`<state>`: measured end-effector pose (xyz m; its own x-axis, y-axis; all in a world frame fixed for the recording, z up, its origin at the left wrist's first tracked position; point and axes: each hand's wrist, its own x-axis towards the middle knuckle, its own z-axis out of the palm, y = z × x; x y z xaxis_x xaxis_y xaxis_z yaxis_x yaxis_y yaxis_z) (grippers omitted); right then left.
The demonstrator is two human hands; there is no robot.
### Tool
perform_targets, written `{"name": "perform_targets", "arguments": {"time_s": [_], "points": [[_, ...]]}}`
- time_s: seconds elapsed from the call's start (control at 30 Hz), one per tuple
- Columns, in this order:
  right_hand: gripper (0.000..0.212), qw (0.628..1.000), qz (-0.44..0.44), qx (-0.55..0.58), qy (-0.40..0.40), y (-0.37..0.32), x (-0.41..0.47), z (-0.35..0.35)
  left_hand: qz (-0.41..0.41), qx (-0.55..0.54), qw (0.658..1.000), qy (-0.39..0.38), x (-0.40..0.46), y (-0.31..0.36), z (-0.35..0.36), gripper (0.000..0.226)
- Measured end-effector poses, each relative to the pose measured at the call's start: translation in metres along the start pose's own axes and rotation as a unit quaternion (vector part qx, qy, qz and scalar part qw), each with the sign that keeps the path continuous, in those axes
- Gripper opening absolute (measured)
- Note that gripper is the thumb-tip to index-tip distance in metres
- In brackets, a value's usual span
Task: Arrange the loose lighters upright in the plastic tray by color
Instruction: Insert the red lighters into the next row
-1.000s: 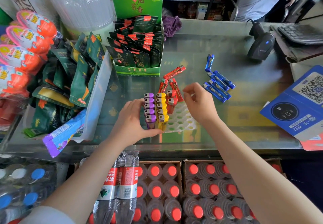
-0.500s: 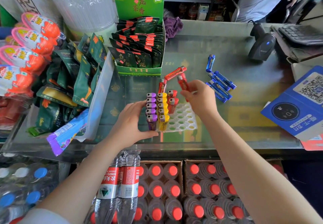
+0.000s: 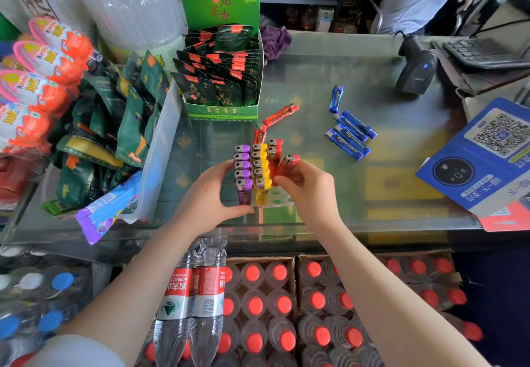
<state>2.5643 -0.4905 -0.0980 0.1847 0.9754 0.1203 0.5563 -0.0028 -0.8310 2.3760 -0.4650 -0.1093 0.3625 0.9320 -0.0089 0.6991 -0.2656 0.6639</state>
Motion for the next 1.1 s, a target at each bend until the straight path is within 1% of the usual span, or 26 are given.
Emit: {"name": "perform_targets", "arguments": {"time_s": [0.07, 0.2, 0.33, 0.47, 0.6, 0.67, 0.73, 0.77, 0.8, 0.87, 0.9, 0.97, 1.03, 1.1], "points": [[0.011, 0.998, -0.026, -0.048, -0.003, -0.002, 0.001, -0.002, 0.005, 0.0, 1.0, -0.001, 0.0, 0.002, -0.001, 0.086], [0.02, 0.984, -0.062, -0.162, -0.046, -0.009, 0.002, 0.0, 0.002, 0.002, 1.0, -0.006, 0.001, 0.003, -0.003, 0.084], [0.026, 0.97, -0.063, -0.234, -0.037, -0.013, -0.001, 0.003, 0.002, -0.002, 1.0, -0.007, 0.002, 0.002, -0.003, 0.083], [0.023, 0.982, -0.023, -0.186, -0.029, -0.008, 0.002, 0.001, 0.002, 0.001, 1.0, -0.007, 0.002, 0.002, -0.003, 0.085], [0.023, 0.977, -0.051, -0.208, -0.02, -0.006, -0.001, 0.002, -0.001, 0.006, 1.0, -0.008, 0.002, 0.002, -0.003, 0.085], [0.023, 0.97, -0.062, -0.222, -0.074, -0.004, 0.005, -0.005, -0.003, 0.009, 1.0, -0.012, 0.002, 0.001, -0.003, 0.086], [0.014, 0.969, -0.073, -0.193, -0.134, 0.002, 0.016, -0.017, -0.006, 0.012, 1.0, -0.013, 0.002, 0.0, -0.004, 0.086], [0.011, 0.976, -0.071, -0.16, -0.129, 0.006, 0.022, -0.023, -0.006, 0.012, 1.0, -0.013, 0.003, 0.0, -0.005, 0.086], [0.017, 0.986, -0.055, -0.122, -0.095, 0.008, 0.029, -0.028, -0.006, 0.012, 1.0, -0.014, 0.004, -0.001, -0.005, 0.086], [0.023, 0.998, 0.003, -0.06, -0.03, 0.012, 0.047, -0.03, -0.006, 0.016, 1.0, -0.015, 0.005, -0.002, -0.006, 0.086], [0.024, 0.998, 0.032, -0.05, -0.02, 0.012, 0.058, -0.026, -0.004, 0.018, 1.0, -0.017, 0.006, -0.003, -0.007, 0.087], [0.031, 0.994, 0.057, -0.072, -0.052, 0.01, 0.082, -0.011, 0.001, 0.018, 1.0, -0.021, 0.008, -0.006, -0.008, 0.086], [0.037, 0.987, 0.034, -0.127, -0.087, 0.008, 0.102, 0.006, 0.002, 0.015, 1.0, -0.024, 0.01, -0.009, -0.008, 0.086], [0.037, 0.974, 0.007, -0.202, -0.102, 0.005, 0.119, 0.019, -0.001, 0.017, 1.0, -0.026, 0.011, -0.011, -0.008, 0.086]]}}
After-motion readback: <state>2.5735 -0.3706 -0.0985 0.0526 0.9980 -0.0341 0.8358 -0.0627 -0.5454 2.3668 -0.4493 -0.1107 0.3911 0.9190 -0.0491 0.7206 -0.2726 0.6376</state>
